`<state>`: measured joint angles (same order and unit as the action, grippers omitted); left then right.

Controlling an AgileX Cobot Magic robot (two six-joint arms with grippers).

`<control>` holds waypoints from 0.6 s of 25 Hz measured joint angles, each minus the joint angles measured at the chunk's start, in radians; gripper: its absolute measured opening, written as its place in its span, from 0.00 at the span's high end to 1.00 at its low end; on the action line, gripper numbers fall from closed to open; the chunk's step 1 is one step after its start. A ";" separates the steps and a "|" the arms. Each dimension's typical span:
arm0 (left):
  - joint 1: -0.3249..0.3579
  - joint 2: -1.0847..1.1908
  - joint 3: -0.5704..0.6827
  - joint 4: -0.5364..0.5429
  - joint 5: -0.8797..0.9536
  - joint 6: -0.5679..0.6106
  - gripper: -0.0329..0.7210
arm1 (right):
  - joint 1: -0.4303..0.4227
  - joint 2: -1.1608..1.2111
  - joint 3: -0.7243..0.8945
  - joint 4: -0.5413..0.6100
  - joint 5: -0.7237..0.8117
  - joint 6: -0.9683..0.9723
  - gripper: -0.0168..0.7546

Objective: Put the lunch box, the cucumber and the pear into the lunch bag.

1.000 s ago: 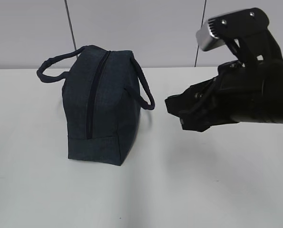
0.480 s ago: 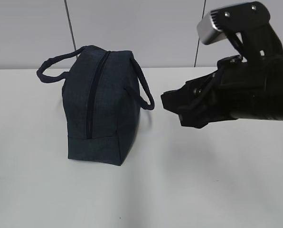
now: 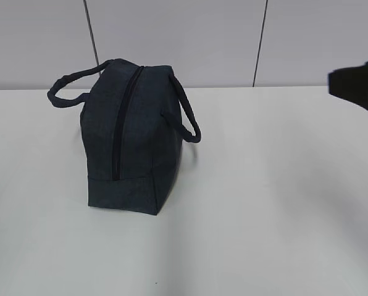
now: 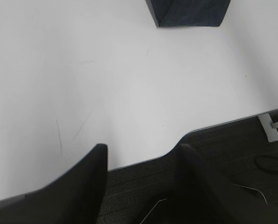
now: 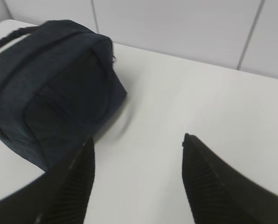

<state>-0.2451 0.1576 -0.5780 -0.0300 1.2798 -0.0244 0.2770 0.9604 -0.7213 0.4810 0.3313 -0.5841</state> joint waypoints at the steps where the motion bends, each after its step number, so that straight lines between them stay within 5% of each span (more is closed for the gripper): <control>1: 0.000 0.000 0.000 0.000 0.000 0.000 0.50 | -0.039 -0.031 0.005 -0.027 0.038 0.000 0.41; 7: 0.000 0.000 0.000 0.000 0.000 0.000 0.52 | -0.110 -0.191 0.058 -0.119 0.314 0.022 0.41; 15: 0.000 0.000 0.000 0.000 0.000 -0.001 0.57 | -0.181 -0.440 0.074 -0.337 0.599 0.318 0.41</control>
<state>-0.2451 0.1576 -0.5780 -0.0300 1.2798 -0.0253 0.0963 0.5207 -0.6477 0.1440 0.9301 -0.2664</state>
